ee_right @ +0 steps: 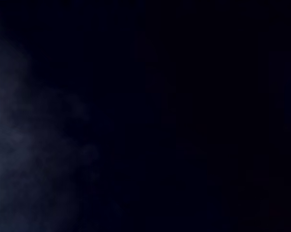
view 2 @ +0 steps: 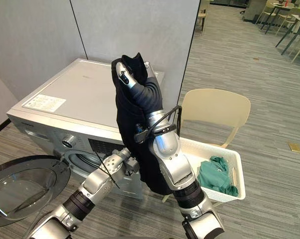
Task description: Pick up the laundry basket with both hands and put the clothes into the washing machine.
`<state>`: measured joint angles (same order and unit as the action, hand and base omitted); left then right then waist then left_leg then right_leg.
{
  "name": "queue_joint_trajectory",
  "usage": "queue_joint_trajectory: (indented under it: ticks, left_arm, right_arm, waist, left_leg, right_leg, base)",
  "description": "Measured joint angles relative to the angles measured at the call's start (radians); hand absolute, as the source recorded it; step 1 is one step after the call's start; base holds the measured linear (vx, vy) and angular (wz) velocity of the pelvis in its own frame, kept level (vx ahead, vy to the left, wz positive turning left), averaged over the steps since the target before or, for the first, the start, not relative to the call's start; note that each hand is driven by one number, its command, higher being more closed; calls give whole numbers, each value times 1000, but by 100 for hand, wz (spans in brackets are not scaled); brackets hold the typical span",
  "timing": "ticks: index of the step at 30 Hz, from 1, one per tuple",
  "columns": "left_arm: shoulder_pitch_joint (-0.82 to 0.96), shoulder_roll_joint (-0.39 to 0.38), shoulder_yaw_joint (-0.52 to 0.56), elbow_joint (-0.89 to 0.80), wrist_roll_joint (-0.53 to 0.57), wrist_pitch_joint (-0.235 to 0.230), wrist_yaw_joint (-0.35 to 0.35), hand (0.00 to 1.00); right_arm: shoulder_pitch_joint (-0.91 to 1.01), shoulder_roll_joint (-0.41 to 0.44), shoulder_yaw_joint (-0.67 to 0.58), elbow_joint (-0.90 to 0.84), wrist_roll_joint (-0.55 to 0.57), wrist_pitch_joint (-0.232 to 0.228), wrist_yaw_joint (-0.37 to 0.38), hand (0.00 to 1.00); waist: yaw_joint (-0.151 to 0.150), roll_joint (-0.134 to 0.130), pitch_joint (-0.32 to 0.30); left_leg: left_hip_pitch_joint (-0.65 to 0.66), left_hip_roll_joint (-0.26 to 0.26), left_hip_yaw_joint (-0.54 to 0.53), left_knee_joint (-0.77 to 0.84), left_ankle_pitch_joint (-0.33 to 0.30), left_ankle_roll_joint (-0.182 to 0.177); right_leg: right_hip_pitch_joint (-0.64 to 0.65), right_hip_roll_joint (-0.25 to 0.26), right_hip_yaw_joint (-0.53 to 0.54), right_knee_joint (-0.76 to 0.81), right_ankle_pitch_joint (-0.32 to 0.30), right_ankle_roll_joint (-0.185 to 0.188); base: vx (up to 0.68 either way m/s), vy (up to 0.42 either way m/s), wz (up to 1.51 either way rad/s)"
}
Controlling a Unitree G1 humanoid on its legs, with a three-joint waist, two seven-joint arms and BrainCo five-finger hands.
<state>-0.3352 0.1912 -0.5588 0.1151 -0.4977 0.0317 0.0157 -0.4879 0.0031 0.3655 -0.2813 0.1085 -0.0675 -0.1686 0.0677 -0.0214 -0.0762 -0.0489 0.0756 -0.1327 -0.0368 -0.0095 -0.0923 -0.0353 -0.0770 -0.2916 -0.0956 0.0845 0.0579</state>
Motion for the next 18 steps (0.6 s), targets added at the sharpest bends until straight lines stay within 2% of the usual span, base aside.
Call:
queue_joint_trajectory:
  ticks: [12, 15, 18]
  left_arm:
    - [3, -36, 31, 0, 5, -21, 64, 100]
    - [10, -66, 92, -3, 12, -28, 97, 100]
    - [22, -72, 117, -15, 29, -39, 102, 100]
  right_arm:
    - [5, 16, 35, 31, -3, 0, -4, 100]
    - [23, 19, 34, 33, -10, 0, -5, 100]
    - [35, 20, 26, 33, -42, 0, -7, 100]
  waist:
    - [-1, 0, 0]
    - [-1, 0, 0]
    - [-1, 0, 0]
  left_leg:
    - [1, 0, 1, 0, 0, 0]
    - [1, 0, 1, -1, 0, 0]
    - [1, 0, 1, -1, 0, 0]
  right_leg:
    - [0, 0, 1, -1, 0, 0]
    - [0, 0, 1, -2, 0, 0]
    - [0, 0, 1, -2, 0, 0]
  base:
    - [0, 0, 0]
    - [0, 0, 0]
    - [0, 0, 0]
